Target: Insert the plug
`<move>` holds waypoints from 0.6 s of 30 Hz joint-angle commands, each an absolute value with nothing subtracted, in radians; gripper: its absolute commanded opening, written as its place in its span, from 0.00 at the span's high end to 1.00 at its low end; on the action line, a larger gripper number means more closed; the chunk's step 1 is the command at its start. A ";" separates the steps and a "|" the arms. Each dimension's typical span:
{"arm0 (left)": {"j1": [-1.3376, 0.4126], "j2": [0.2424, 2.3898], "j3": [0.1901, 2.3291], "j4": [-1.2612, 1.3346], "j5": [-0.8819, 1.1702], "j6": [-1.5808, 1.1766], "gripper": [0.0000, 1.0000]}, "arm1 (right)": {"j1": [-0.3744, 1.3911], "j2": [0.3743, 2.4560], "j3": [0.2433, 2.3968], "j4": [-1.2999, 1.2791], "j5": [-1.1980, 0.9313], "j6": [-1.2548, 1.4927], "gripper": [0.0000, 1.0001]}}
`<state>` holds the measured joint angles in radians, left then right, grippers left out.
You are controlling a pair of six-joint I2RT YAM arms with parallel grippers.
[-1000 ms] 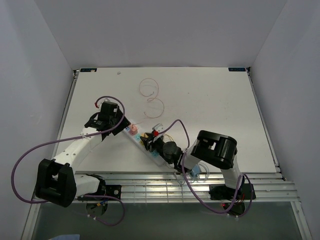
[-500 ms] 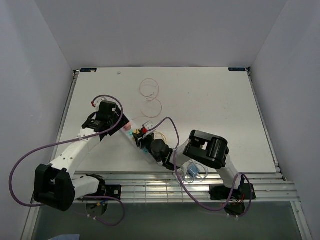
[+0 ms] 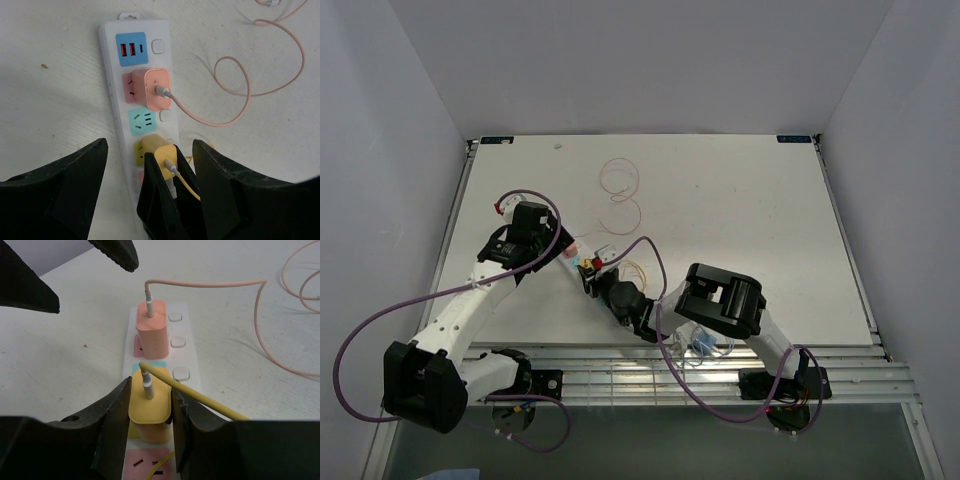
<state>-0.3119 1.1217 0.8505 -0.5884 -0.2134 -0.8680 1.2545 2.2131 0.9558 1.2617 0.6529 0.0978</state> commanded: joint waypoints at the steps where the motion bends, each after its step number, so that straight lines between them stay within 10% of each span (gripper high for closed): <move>1: -0.316 1.083 0.874 -0.604 -0.236 -0.881 0.20 | 1.261 2.367 0.813 0.499 0.647 0.095 0.92; 7: -0.316 1.078 0.870 -0.604 -0.218 -0.876 0.17 | 1.259 2.157 0.808 0.446 0.623 0.095 0.87; 11: -0.316 1.060 0.865 -0.607 -0.212 -0.874 0.11 | 1.259 2.065 0.795 0.463 0.572 0.058 0.51; 18: -0.318 1.028 0.870 -0.611 -0.178 -0.861 0.02 | 1.258 1.820 0.841 0.353 0.540 0.037 0.18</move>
